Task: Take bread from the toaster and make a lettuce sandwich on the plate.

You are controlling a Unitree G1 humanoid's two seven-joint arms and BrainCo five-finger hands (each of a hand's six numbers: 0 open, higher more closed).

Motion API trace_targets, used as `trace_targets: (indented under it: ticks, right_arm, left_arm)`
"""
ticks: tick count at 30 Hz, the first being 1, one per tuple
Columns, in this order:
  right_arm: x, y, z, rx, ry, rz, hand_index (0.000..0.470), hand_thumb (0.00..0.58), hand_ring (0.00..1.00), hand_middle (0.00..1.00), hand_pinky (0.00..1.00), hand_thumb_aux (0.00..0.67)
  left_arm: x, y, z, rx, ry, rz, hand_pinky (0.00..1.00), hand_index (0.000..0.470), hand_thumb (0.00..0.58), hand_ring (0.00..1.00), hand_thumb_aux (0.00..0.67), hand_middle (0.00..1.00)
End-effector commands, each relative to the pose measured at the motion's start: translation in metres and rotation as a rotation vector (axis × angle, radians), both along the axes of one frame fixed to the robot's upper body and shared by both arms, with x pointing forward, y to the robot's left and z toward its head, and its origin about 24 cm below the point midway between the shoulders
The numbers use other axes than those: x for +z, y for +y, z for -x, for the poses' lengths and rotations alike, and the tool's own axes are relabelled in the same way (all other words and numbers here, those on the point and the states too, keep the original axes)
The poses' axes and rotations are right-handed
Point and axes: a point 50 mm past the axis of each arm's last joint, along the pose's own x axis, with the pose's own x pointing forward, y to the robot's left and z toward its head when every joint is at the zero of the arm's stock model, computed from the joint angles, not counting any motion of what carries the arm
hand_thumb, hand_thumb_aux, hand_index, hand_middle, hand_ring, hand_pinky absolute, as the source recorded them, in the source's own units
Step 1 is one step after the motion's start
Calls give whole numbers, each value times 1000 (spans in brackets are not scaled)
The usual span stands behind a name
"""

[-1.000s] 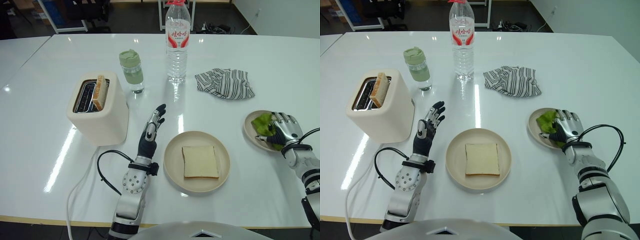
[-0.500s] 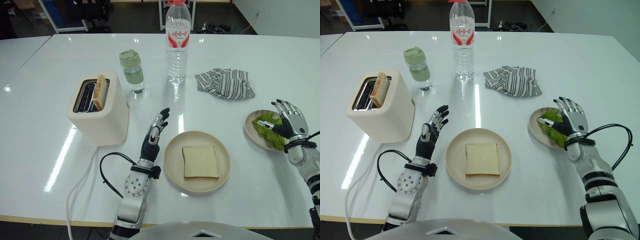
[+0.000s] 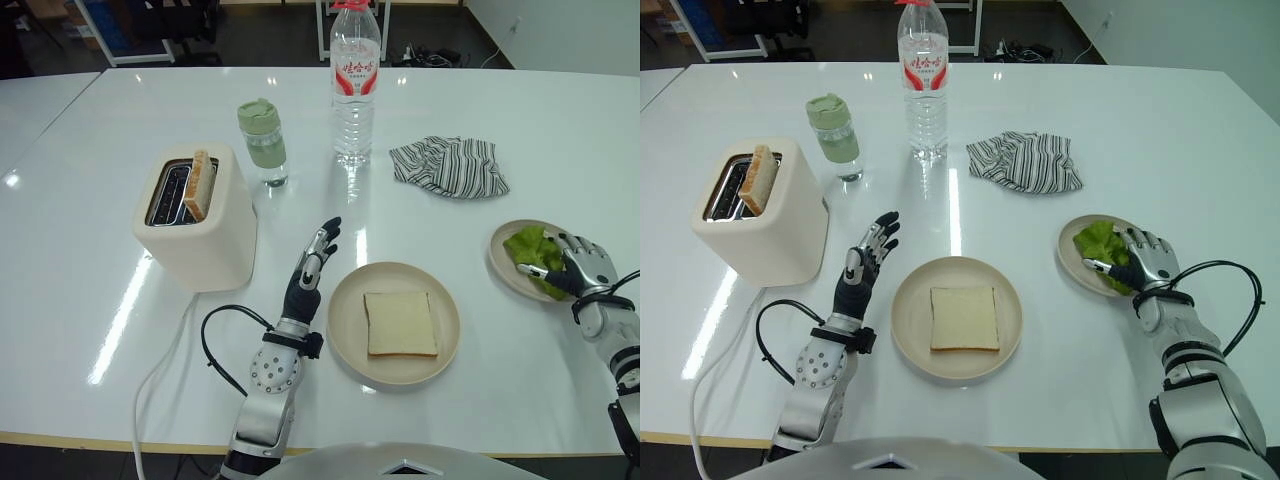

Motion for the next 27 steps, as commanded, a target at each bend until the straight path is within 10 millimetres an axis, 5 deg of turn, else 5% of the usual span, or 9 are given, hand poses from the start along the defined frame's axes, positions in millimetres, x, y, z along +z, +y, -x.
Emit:
trace_targets:
  ticks: [1,5,10,12,21,27]
  right_arm:
    - [-1,5,-6,4,21,11,238,438,0,0,0,339]
    - [-2,4,-8,-22,45,8,313,516,0,0,0,447]
    - [-4,0,-7,-60,71,-7,352,543,0,0,0,502]
    - [-4,0,-7,-58,66,-16,470,580,0,0,0,670]
    - [18,11,-11,76,-118,-17,470,580,0,0,0,670]
    - [63,53,-6,282,-326,-35,470,580,0,0,0,670]
  left_arm:
    - [-3,-2,1,-1,23,-8,0,0,0,0,0,0]
    - [-4,-2,2,-4,25,-7,0,0,0,0,0,0]
    - [-4,-2,3,-3,27,-8,0,0,0,0,0,0]
    - [-4,-2,3,-4,27,-9,0,0,0,0,0,0]
    - [-5,-2,4,2,31,-11,0,0,0,0,0,0]
    - [-6,-3,3,6,35,-10,0,0,0,0,0,0]
